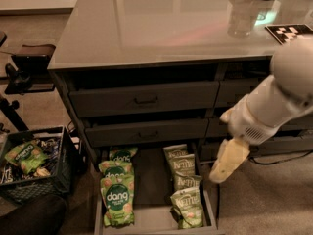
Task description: Pick green rice chip bag from bottom drawer and place on counter
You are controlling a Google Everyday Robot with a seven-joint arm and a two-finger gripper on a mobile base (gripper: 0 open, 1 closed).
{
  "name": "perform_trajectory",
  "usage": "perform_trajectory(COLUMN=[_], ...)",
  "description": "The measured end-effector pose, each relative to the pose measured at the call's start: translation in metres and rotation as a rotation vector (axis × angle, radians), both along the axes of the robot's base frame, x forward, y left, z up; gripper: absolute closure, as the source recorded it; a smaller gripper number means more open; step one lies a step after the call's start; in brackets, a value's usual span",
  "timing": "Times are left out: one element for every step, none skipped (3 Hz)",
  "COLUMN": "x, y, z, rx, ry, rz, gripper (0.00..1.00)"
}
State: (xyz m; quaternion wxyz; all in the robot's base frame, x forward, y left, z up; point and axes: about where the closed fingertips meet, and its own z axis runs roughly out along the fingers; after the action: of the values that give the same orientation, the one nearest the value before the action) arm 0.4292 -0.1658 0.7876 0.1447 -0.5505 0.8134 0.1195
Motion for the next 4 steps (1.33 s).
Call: perform_trajectory(x=[0.005, 0.005, 0.010, 0.030], y=[0.028, 0.029, 0.050, 0.080], z=[-0.057, -0.057, -0.093, -0.155], rx=[0.072, 0.073, 0.151, 0.203], ry=[0.028, 0.028, 0.044, 0.050], rz=[0.001, 0.001, 0.007, 0.018], gripper=[0.00, 0.00, 0.00, 0.00])
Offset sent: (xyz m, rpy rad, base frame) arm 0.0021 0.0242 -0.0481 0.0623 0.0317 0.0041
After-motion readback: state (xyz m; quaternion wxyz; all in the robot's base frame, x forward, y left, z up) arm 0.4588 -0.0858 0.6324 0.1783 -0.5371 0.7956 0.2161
